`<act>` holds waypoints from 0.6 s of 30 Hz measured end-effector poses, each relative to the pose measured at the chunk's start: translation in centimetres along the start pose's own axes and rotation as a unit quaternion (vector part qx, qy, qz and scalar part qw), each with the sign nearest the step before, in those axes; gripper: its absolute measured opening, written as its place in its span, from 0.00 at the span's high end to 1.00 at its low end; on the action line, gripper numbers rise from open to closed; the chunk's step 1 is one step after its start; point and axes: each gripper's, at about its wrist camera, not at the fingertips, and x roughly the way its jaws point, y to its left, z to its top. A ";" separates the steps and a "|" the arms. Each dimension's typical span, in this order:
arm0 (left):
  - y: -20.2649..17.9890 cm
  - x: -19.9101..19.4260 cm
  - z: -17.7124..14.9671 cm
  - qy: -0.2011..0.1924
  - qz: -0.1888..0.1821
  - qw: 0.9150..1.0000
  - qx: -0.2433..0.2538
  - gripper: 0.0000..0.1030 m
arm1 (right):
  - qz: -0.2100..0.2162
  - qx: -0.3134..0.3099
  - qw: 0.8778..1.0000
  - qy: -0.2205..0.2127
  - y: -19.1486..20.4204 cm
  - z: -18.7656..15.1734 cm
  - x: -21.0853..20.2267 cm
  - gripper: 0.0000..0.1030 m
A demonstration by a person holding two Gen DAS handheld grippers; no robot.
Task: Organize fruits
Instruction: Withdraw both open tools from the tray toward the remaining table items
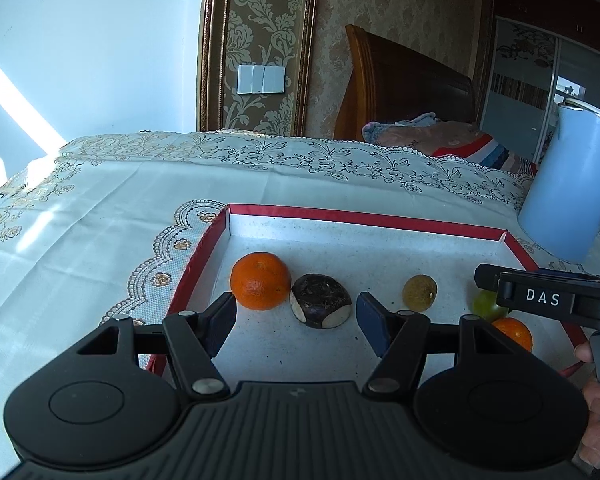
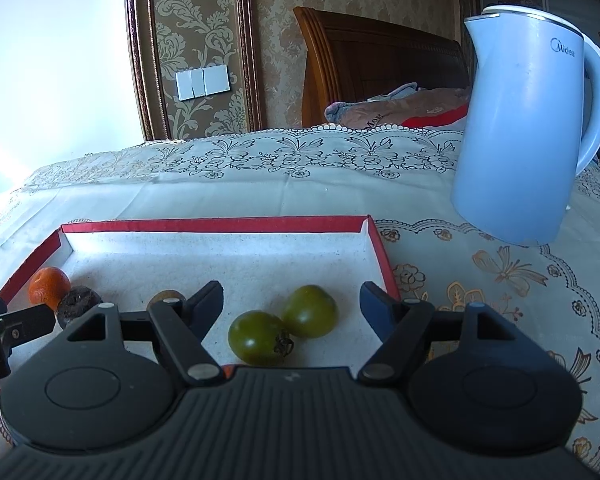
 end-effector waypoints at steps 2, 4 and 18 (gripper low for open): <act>0.3 -0.2 -0.1 -0.002 0.003 1.000 -0.001 0.36 | 0.000 0.001 1.000 0.000 0.0 0.0 0.0 0.28; 0.5 -0.4 -0.3 -0.003 0.005 1.000 -0.002 0.36 | -0.001 0.002 1.000 0.001 -0.1 -0.1 -0.1 0.26; 3.9 -3.1 -1.7 -0.021 0.012 0.999 -0.033 0.36 | -0.007 0.002 1.000 0.005 -0.1 -0.4 -0.1 0.26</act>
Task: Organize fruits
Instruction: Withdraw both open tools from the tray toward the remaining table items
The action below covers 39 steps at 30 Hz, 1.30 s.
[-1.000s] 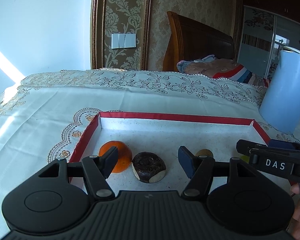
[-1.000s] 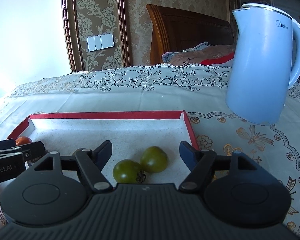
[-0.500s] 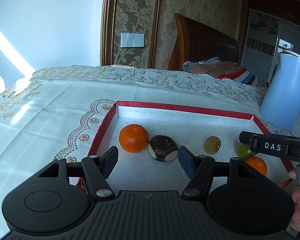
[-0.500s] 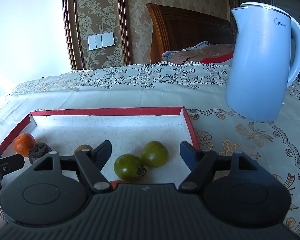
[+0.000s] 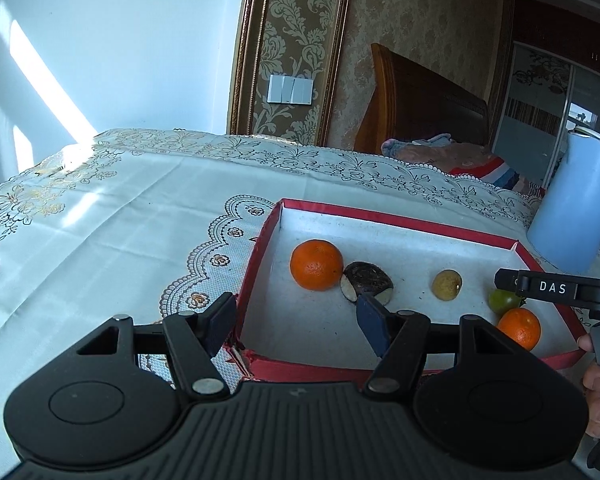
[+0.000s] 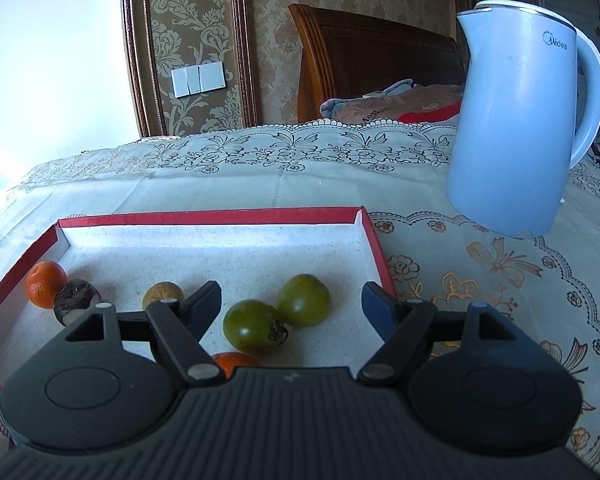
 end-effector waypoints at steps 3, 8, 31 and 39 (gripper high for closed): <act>-0.5 -0.2 -0.3 -0.001 0.003 1.000 0.019 0.33 | -0.003 -0.004 1.000 0.002 0.2 -0.1 -0.1 0.26; -0.9 -1.0 -1.0 -0.005 -0.010 0.999 0.037 0.30 | -0.002 -0.013 1.000 0.000 0.5 -0.4 -0.9 0.26; -0.7 -2.0 -2.2 0.002 -0.029 0.999 0.044 0.30 | 0.028 -0.014 1.000 0.003 -0.1 -4.0 -7.0 0.25; -0.4 -2.4 -2.5 0.008 -0.045 0.998 0.043 0.29 | 0.041 -0.016 0.999 0.000 -0.3 -5.0 -8.7 0.24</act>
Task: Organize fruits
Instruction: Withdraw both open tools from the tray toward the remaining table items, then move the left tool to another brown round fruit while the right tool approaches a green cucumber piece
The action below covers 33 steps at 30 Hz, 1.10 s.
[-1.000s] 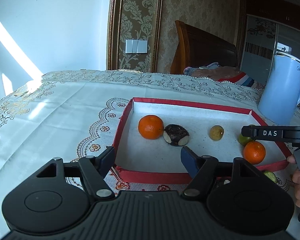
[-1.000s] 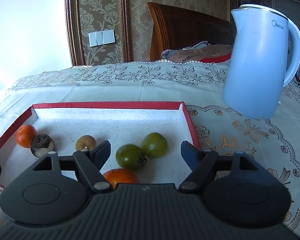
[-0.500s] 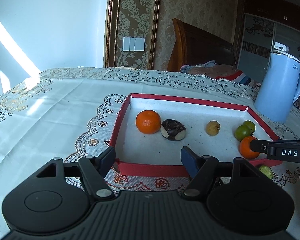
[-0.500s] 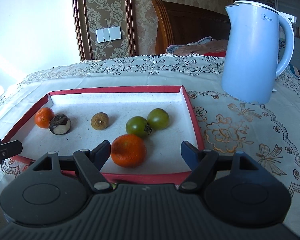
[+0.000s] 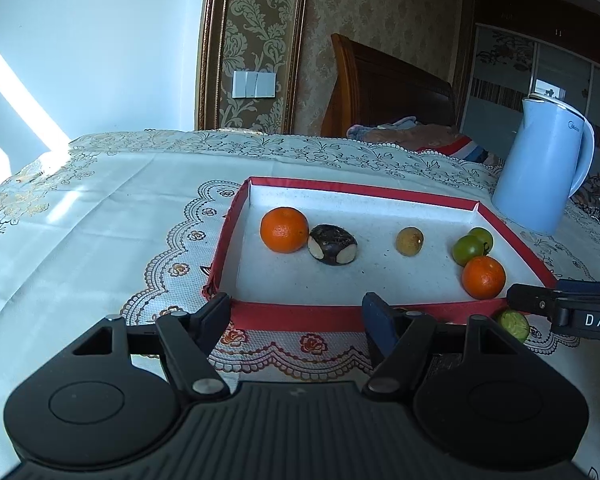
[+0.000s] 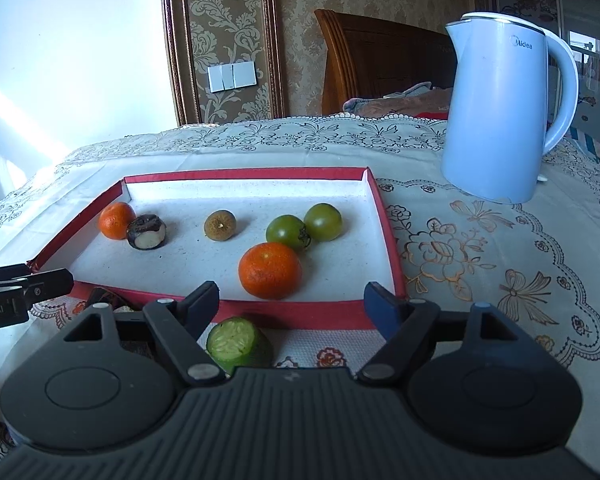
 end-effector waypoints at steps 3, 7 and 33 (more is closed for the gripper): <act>0.0 -0.2 -0.1 0.005 -0.019 1.000 0.000 0.28 | 0.008 0.005 1.000 0.006 -0.3 -0.5 -0.4 0.24; -0.1 -0.3 -0.2 0.008 -0.039 0.999 0.005 0.28 | 0.014 0.005 1.000 0.009 -0.5 -1.1 -1.0 0.24; -0.8 0.9 -1.6 0.081 -0.035 0.994 0.060 0.26 | 0.025 0.034 0.999 0.021 -1.5 -2.0 -0.3 0.18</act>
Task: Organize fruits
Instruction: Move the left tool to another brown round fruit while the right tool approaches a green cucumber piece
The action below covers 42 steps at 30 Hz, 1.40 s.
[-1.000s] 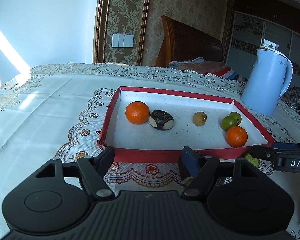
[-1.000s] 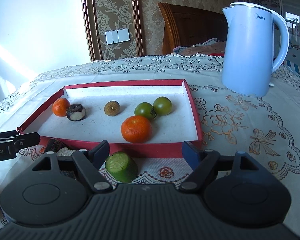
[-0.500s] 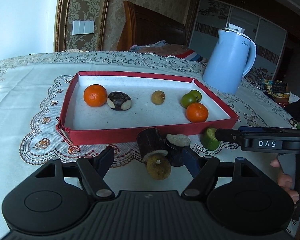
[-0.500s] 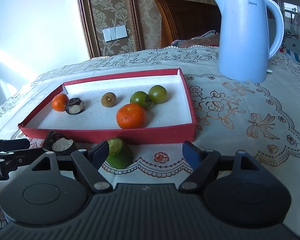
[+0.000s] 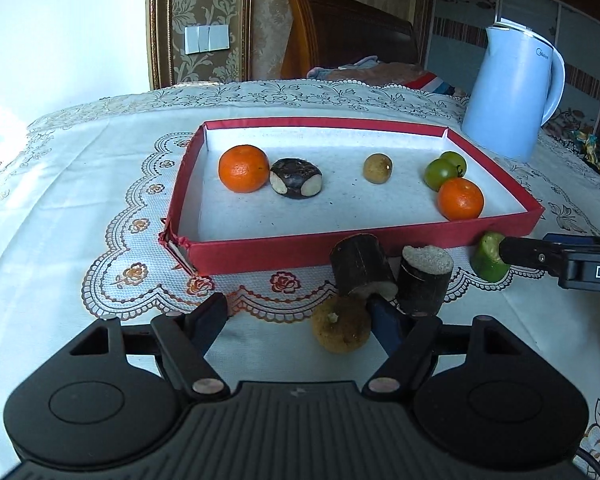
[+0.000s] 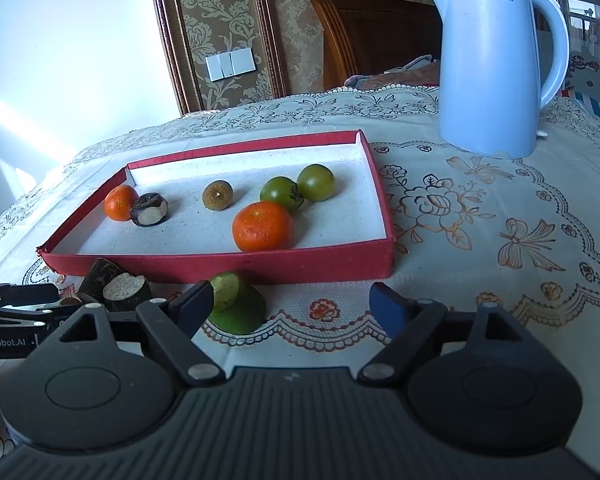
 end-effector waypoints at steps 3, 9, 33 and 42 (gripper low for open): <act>-0.3 -0.3 -0.4 -0.004 0.015 1.000 0.015 0.26 | -0.001 -0.015 1.000 0.000 0.5 0.0 0.0 0.18; 0.2 -0.6 -0.9 -0.019 0.098 0.995 0.020 0.24 | -0.001 -0.048 0.999 0.004 1.6 -0.3 0.1 0.19; 0.8 -0.3 -0.6 -0.015 0.090 0.996 -0.003 0.26 | 0.002 -0.083 0.996 0.033 3.7 -0.2 1.9 0.25; 1.0 -0.3 -0.6 -0.017 0.083 0.996 -0.007 0.25 | 0.005 -0.072 0.997 0.035 3.9 0.2 2.4 0.32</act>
